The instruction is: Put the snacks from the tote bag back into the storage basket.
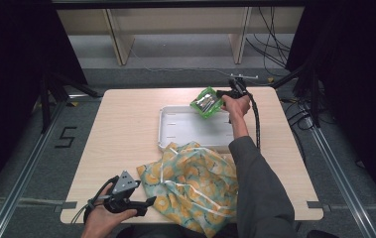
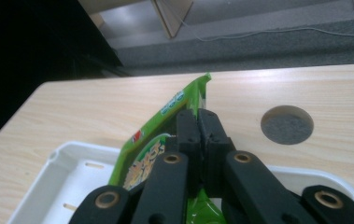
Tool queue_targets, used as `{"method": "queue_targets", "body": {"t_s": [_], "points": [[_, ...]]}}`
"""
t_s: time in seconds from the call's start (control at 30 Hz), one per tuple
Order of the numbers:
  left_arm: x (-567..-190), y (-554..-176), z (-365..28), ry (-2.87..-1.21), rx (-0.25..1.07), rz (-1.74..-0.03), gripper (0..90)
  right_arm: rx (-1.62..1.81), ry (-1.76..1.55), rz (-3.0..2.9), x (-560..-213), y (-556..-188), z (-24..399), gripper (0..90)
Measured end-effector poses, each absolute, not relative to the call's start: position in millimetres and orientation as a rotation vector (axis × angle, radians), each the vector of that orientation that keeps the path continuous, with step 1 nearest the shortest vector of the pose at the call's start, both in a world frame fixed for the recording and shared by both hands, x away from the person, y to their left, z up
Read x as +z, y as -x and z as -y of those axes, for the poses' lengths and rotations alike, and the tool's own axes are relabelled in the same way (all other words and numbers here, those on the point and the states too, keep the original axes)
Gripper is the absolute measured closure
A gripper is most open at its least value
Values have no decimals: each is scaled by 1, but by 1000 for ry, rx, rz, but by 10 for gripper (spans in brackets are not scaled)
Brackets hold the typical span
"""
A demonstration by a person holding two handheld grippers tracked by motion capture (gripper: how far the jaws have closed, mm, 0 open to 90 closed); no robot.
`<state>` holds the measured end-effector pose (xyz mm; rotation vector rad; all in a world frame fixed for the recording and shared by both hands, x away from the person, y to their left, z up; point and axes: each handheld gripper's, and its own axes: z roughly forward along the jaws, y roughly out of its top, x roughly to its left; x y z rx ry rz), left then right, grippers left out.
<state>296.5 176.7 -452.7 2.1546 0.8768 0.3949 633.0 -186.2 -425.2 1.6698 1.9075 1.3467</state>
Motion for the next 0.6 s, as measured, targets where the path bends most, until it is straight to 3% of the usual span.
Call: {"method": "queue_targets", "body": {"t_s": [0.6], "points": [[-454,-295,-173,-2121,386,-901,246,1212,-1741,-2015,-455,-623,195,900]]}}
